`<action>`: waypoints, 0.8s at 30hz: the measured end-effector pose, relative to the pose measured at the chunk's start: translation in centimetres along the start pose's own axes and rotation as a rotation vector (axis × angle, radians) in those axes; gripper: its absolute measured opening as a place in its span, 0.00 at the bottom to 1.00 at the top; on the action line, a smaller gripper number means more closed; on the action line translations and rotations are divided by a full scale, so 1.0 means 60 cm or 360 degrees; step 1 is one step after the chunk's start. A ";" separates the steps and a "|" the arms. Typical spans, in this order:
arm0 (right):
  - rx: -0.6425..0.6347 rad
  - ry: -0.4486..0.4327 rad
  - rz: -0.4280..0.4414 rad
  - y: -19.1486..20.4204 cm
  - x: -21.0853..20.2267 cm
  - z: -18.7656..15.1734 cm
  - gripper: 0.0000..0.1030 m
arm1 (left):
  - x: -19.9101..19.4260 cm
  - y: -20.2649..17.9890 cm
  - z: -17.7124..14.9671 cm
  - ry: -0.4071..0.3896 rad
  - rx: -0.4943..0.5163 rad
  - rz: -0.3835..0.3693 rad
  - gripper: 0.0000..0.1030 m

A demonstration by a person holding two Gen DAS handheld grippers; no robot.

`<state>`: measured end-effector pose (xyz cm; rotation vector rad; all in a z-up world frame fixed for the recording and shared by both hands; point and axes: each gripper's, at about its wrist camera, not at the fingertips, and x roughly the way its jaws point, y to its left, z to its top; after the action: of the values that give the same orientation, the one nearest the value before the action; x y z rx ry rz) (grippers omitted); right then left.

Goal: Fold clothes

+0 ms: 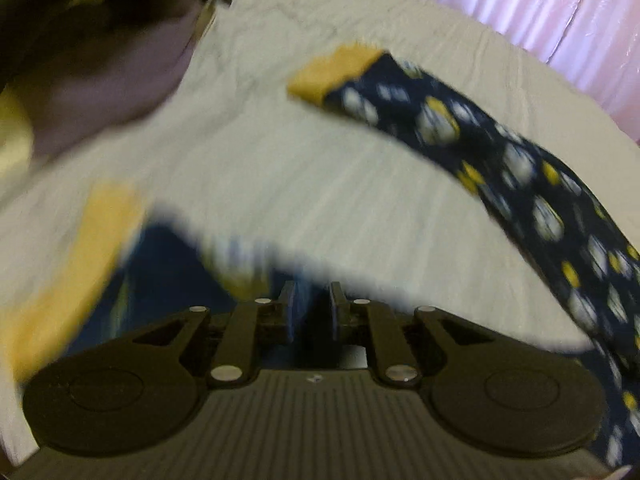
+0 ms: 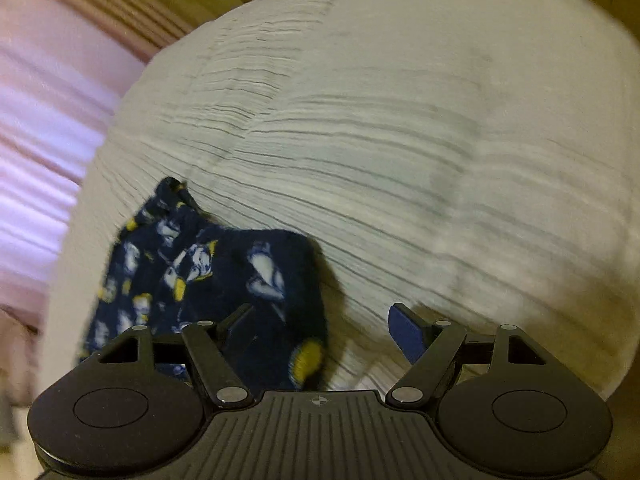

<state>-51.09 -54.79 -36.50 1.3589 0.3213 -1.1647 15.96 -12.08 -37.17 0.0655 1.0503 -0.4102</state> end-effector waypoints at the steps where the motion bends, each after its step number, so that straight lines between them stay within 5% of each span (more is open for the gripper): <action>1: 0.0038 0.0020 0.0053 -0.015 0.001 0.002 0.74 | -0.015 0.001 -0.024 0.0017 -0.0021 0.0000 0.13; 5: 0.0104 0.0078 0.0255 -0.043 0.013 0.017 0.74 | -0.077 0.003 -0.118 0.0087 -0.0106 0.0000 0.20; 10: 0.0022 0.0152 0.0348 -0.039 0.031 0.032 0.74 | -0.117 0.045 -0.176 0.0061 -0.0231 0.0122 0.33; 18: -0.0063 0.0213 0.0364 -0.018 0.078 0.012 0.74 | -0.078 0.145 -0.158 -0.0085 -0.0516 0.0303 0.51; 21: -0.0081 0.0195 0.0311 -0.003 0.091 0.000 0.72 | -0.044 0.155 -0.135 -0.0075 -0.0462 0.0276 0.38; 22: -0.0082 0.0201 0.0279 0.001 0.093 -0.002 0.32 | -0.033 0.158 -0.128 -0.0072 -0.0442 0.0266 0.06; 23: -0.0087 0.0207 0.0234 0.007 0.093 -0.002 0.05 | -0.022 0.161 -0.120 -0.0068 -0.0421 0.0256 0.01; 24: -0.0095 0.0216 0.0174 0.014 0.090 0.000 0.05 | -0.033 0.160 -0.111 -0.0111 -0.0384 0.0228 0.01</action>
<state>-48.00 -57.41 -40.16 1.3884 0.3715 -0.9679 13.05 -1.01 -40.19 -0.0877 1.0124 -0.1533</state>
